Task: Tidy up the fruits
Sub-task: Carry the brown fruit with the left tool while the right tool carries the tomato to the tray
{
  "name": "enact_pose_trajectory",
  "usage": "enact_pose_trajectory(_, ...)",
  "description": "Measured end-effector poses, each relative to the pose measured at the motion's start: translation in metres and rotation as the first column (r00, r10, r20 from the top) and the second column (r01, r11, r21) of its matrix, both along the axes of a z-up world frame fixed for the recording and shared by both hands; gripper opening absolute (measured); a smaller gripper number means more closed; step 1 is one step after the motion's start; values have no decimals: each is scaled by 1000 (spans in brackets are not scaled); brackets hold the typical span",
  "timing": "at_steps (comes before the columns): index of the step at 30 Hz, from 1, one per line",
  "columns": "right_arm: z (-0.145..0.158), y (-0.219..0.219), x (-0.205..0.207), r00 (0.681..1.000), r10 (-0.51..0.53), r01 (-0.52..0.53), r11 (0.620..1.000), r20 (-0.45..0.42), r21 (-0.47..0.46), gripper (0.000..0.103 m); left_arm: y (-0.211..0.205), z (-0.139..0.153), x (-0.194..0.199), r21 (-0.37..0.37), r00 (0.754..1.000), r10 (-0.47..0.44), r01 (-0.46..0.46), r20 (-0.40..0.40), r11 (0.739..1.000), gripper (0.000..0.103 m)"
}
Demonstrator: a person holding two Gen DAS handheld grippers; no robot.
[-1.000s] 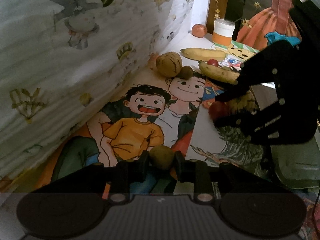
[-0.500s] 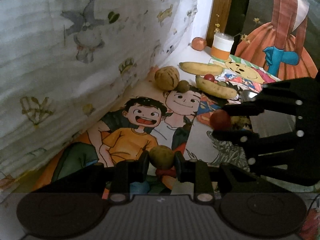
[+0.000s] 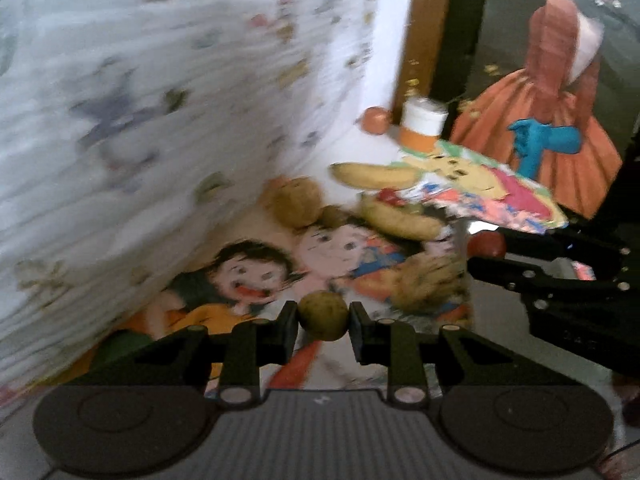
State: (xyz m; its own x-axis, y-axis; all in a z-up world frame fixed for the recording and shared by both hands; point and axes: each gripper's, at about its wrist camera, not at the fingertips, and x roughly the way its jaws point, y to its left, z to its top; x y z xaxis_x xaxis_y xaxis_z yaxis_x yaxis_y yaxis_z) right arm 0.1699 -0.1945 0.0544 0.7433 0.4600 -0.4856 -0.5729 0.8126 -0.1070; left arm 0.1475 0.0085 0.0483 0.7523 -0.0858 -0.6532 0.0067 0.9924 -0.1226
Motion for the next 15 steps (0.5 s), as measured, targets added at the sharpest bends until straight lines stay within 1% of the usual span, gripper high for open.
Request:
enact_pose_trajectory(3,-1,-23,4,996,-92,93,994,-22,50,34,-22,2,7,-30,998,-61,61,15,998,30)
enact_pose_trajectory(6,-6,-44,7,983,-178,180,981,-44,68,34,-44,0,12,-48,992,-125,125,16,991,30)
enact_pose_trajectory(11,-18,-75,6,951,-295,302,951,-97,71,34,-83,-11,15,-70,969,-246,245,-5,967,30)
enact_pose_trajectory(15,-26,-91,6,926,-352,363,929,-138,67,34,-104,-26,13,-72,947,-316,313,-48,947,30)
